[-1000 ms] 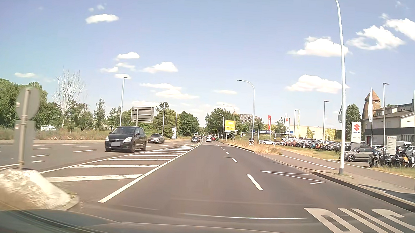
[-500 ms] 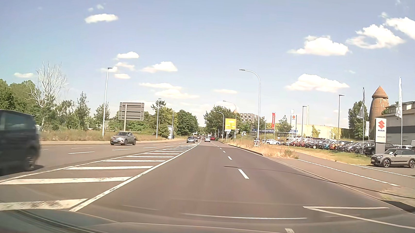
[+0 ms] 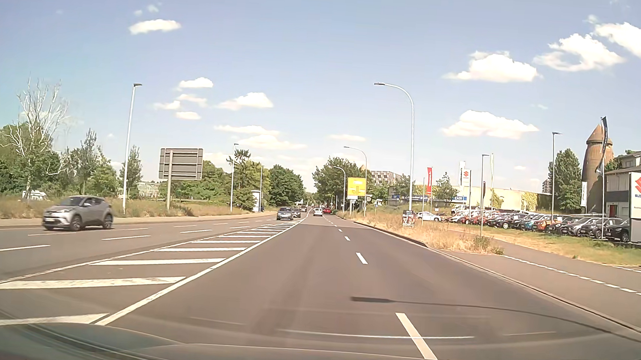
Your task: Follow the waypoints while adhering to traffic rules and regulations
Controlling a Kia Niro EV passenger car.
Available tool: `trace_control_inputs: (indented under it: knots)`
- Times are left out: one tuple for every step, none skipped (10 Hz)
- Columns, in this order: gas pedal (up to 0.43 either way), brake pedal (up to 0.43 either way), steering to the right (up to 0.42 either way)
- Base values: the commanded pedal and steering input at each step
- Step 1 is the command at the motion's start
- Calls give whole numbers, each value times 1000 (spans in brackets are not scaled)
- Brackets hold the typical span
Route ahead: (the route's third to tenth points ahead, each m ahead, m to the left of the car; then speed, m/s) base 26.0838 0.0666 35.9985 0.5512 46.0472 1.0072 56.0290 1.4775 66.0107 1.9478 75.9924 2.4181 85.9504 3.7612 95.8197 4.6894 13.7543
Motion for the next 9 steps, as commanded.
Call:
trace_control_inputs:
  knots:
    - [0,30,1]
    - [0,30,1]
    - [0,30,1]
    - [0,30,1]
    - [0,30,2]
    - [0,30,2]
    - [0,30,1]
    - [0,30,1]
    - [0,30,1]
